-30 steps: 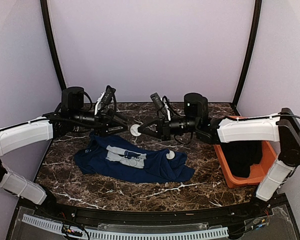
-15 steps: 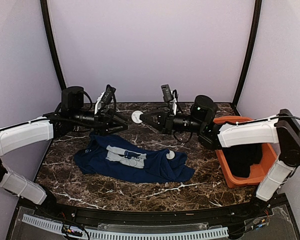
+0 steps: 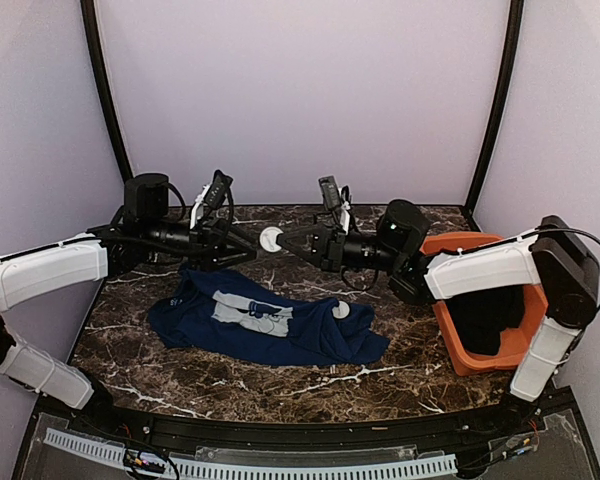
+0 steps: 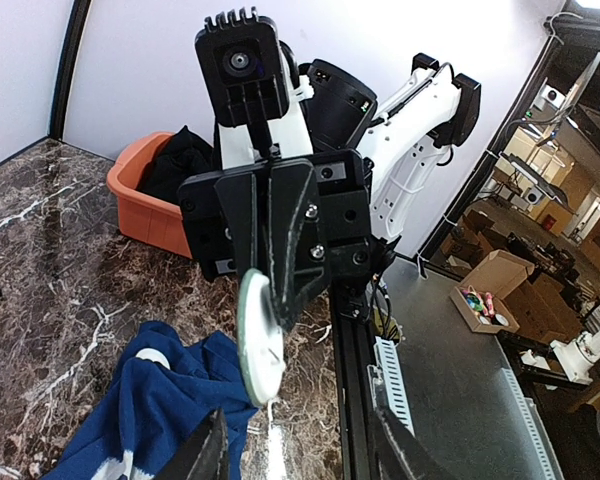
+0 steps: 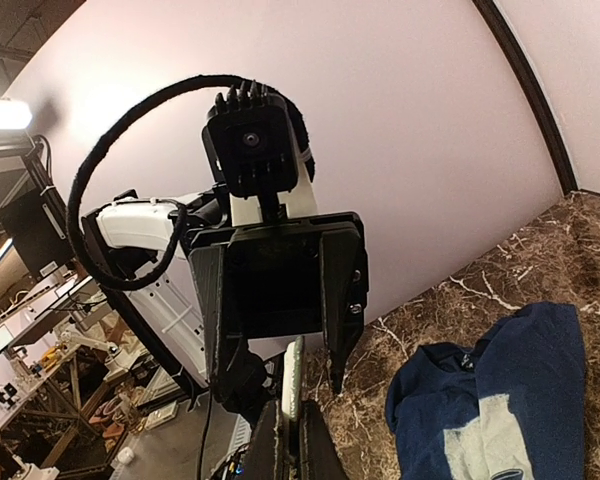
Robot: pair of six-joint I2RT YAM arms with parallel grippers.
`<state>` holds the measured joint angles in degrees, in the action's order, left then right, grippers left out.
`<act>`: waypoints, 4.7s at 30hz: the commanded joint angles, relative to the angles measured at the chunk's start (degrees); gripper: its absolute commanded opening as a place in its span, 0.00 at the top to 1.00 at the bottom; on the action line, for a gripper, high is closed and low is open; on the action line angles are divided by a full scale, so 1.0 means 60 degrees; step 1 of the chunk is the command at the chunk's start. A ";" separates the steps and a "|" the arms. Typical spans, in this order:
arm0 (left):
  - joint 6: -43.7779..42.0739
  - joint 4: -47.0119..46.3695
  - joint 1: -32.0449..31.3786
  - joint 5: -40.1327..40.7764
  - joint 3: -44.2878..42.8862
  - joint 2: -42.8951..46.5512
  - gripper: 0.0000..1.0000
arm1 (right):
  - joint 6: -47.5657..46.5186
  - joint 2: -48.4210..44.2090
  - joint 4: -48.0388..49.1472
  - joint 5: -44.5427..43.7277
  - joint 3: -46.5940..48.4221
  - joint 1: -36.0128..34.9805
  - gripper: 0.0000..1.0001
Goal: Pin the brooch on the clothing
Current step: Pass from the right arm to the left, then pass from the left arm to the right
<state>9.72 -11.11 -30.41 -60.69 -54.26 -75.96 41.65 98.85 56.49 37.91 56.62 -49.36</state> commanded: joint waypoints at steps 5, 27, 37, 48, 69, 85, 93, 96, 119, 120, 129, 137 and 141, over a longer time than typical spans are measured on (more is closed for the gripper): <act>0.0066 -0.0241 0.0001 -0.0212 0.0169 -0.0052 0.54 | 0.0386 0.0385 0.0587 0.0273 0.0215 -0.0164 1.00; 0.0055 -0.0227 0.0001 -0.0294 0.0152 -0.0113 0.76 | 0.0569 0.0573 0.0640 0.0267 0.0456 -0.0283 1.00; 0.0054 -0.0213 -0.0006 -0.0300 0.0153 -0.0096 0.95 | 0.0573 0.0593 0.0596 0.0265 0.0584 -0.0330 1.00; -0.0234 0.0228 -0.0005 -0.0246 0.0038 -0.0128 0.99 | -0.0523 0.0202 -0.1306 0.0642 0.0775 -0.0328 0.78; -0.2460 0.3717 -0.0633 0.0238 -0.1171 -0.0985 0.99 | -0.8707 -0.0074 -1.4101 0.1024 0.5220 0.0138 0.48; -0.2509 0.3811 -0.0746 0.0138 -0.1226 -0.1124 0.99 | -0.9475 0.1227 -1.5778 0.0661 0.7154 -0.0298 0.58; -0.2570 0.3911 -0.0746 0.0138 -0.1283 -0.1181 0.99 | -0.9906 0.1373 -1.6454 0.0653 0.7455 -0.0298 0.73; -0.2571 0.3915 -0.0746 0.0138 -0.1291 -0.1193 0.99 | -0.9986 0.1367 -1.6542 0.0640 0.7430 -0.0298 0.77; -0.2573 0.3947 -0.0761 0.0094 -0.1307 -0.1324 0.99 | -1.0071 0.1239 -1.6441 0.0566 0.7252 -0.0232 0.91; -0.2565 0.3947 -0.0761 0.0087 -0.1312 -0.1328 0.99 | -1.0059 0.1228 -1.6431 0.0590 0.7241 -0.0226 0.91; -0.2571 0.3938 -0.0761 0.0100 -0.1307 -0.1357 0.99 | -0.9984 0.1113 -1.6293 0.0730 0.7091 -0.0154 0.90; -0.2545 0.3940 -0.0761 0.0204 -0.1349 -0.1369 0.94 | -0.9943 0.1007 -1.6139 0.1081 0.6899 -0.0046 1.00; -0.2503 0.3830 -0.0761 0.0341 -0.1290 -0.1211 0.76 | -0.9745 0.0813 -1.5843 0.1219 0.6625 0.0057 1.00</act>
<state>-5.58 11.07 -34.79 -58.87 -60.99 -84.31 -17.50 106.28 -41.65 43.83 98.15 -49.78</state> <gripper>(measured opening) 0.177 0.025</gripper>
